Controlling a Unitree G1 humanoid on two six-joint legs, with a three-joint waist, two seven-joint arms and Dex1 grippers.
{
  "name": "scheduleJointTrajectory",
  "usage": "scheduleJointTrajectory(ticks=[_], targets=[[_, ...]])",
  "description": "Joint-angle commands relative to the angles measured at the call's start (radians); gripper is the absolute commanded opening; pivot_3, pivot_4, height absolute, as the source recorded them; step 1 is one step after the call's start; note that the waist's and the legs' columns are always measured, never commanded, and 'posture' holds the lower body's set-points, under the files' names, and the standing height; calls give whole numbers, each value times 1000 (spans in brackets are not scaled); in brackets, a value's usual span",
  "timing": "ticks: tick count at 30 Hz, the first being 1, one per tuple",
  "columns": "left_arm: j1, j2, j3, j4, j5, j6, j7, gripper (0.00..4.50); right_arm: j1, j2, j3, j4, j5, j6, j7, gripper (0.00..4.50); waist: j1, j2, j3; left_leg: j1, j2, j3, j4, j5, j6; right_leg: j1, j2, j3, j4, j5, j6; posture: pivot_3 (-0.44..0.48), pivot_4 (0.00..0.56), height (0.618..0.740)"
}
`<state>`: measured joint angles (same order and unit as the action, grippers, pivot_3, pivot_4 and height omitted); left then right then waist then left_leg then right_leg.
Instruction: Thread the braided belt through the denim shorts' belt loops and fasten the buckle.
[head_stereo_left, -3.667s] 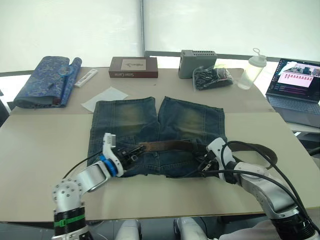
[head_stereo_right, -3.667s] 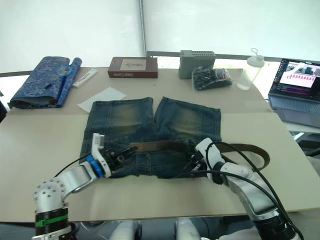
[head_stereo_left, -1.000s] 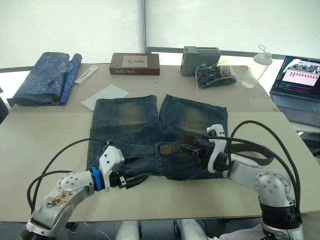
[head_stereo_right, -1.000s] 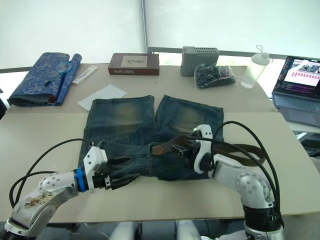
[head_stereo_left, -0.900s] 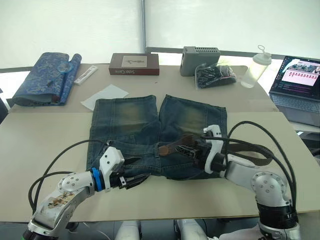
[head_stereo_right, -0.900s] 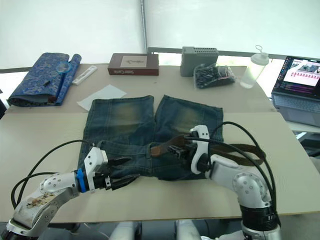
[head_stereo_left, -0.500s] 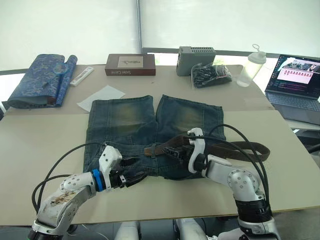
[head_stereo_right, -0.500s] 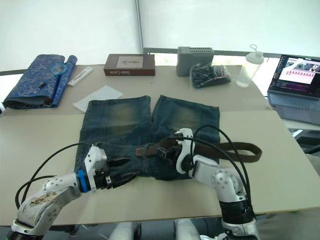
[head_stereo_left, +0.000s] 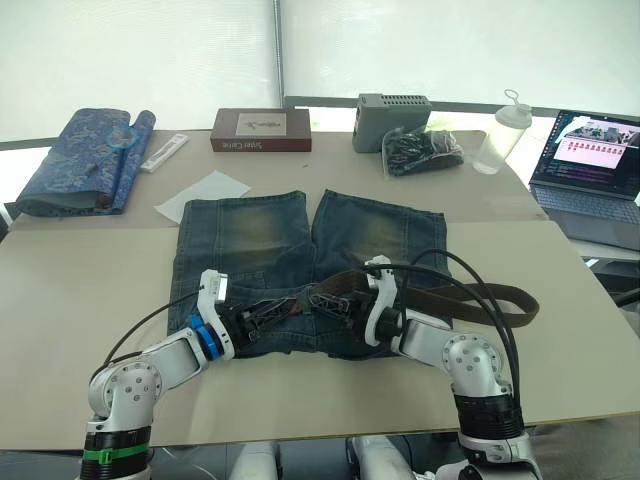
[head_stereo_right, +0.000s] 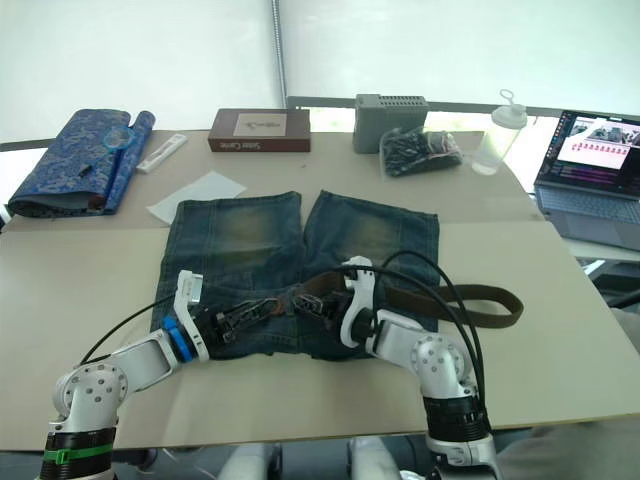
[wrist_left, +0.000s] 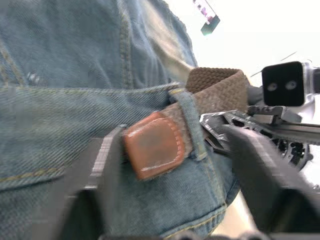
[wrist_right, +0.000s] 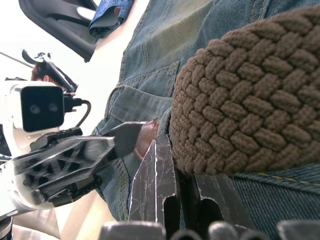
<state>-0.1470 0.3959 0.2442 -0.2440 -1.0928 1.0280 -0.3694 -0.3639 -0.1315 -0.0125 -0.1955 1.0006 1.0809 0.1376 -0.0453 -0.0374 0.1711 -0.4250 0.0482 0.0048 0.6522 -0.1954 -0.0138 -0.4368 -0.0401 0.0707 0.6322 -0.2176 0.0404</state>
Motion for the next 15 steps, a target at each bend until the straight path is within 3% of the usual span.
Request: scheduleJointTrajectory(ticks=[1,4,9,10,13,15], targets=[[-9,-14,10,-13,-52,23,9,1191,-12,11,-5,-27,5,0,19,0,1,0,0,0,0,0,0,0,0,0,0,0,0,0,0,0,150,718],[-11,-16,20,-9,-62,30,12,29,-9,13,-5,-32,4,3,18,0,1,0,0,0,0,0,0,0,0,0,0,0,0,0,0,0,150,718],[-22,-16,39,8,-86,28,21,29,-10,-8,4,-53,-4,-1,50,0,1,0,0,0,0,0,0,0,0,0,0,0,0,0,-1,0,150,718],[-26,-15,43,10,-92,28,24,0,-3,-32,7,-84,-3,-1,73,764,1,0,0,0,0,0,0,0,0,0,0,0,0,0,-1,0,150,718],[-38,-10,58,16,-111,29,40,0,19,-134,33,-179,-49,-32,152,1707,4,0,0,0,0,0,0,0,0,0,0,0,0,0,-1,0,150,718],[-45,-7,67,21,-127,29,53,0,37,-217,54,-233,-97,-63,208,1707,6,0,0,-1,-1,0,0,0,0,0,-1,0,-1,0,0,0,150,718]])
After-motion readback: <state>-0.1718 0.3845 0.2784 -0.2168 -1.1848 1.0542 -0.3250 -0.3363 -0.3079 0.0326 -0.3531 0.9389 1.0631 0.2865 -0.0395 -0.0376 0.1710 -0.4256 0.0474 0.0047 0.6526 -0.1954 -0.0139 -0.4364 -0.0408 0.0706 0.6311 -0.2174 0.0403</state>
